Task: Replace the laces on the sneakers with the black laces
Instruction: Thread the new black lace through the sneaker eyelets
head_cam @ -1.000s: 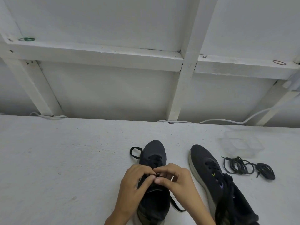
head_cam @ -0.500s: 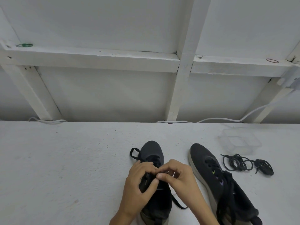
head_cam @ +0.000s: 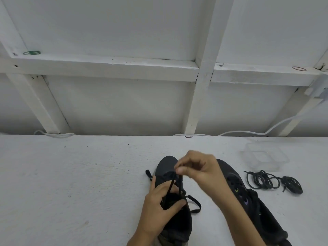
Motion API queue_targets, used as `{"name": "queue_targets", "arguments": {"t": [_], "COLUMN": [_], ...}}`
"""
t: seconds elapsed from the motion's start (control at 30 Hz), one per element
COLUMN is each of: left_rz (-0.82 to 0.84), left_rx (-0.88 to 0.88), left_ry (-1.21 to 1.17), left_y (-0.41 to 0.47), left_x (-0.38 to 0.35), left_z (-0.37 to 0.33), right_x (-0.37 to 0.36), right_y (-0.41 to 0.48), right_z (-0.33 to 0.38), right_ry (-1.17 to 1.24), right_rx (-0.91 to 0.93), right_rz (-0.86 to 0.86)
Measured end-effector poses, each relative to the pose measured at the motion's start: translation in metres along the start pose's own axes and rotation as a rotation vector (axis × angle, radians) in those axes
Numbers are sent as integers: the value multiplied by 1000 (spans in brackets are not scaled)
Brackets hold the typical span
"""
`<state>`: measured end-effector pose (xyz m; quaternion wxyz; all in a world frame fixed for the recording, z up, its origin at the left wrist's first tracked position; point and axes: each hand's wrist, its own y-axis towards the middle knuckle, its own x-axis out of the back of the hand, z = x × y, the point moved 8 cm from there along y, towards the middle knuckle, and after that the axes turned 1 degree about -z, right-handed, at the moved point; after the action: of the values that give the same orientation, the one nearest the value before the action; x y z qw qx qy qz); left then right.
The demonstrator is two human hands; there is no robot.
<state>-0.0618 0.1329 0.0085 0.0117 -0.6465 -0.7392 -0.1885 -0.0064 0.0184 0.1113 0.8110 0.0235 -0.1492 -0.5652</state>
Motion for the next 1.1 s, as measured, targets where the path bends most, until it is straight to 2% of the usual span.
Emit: {"name": "queue_targets", "arguments": {"t": [0.2,0.37,0.47,0.57,0.7,0.9,1.0,1.1], "left_rz": [31,-6,104,212,210,234,244,264], "left_rx": [58,65,150,206,191,211,247,267], "left_ry": [15,-129,-273,-198,-181,-230,-274,-271], "left_y": [3,19,29,28,26,24,26,26], "left_x": [1,13,5,-11,-16,-18,-18,-19], "left_z": [4,-14,-17,-12,-6,-1,-1,2], "right_x": [14,4,2,0,4,40,50,42], "right_y": [26,26,28,32,40,72,89,99], "right_z": [28,15,16,20,28,74,69,24], "right_ry": [170,170,174,166,188,373,324,97], "right_rx": [65,-1,-11,7,56,243,251,63], "right_rz": [-120,-64,-39,-18,-17,-208,-324,-288]}}
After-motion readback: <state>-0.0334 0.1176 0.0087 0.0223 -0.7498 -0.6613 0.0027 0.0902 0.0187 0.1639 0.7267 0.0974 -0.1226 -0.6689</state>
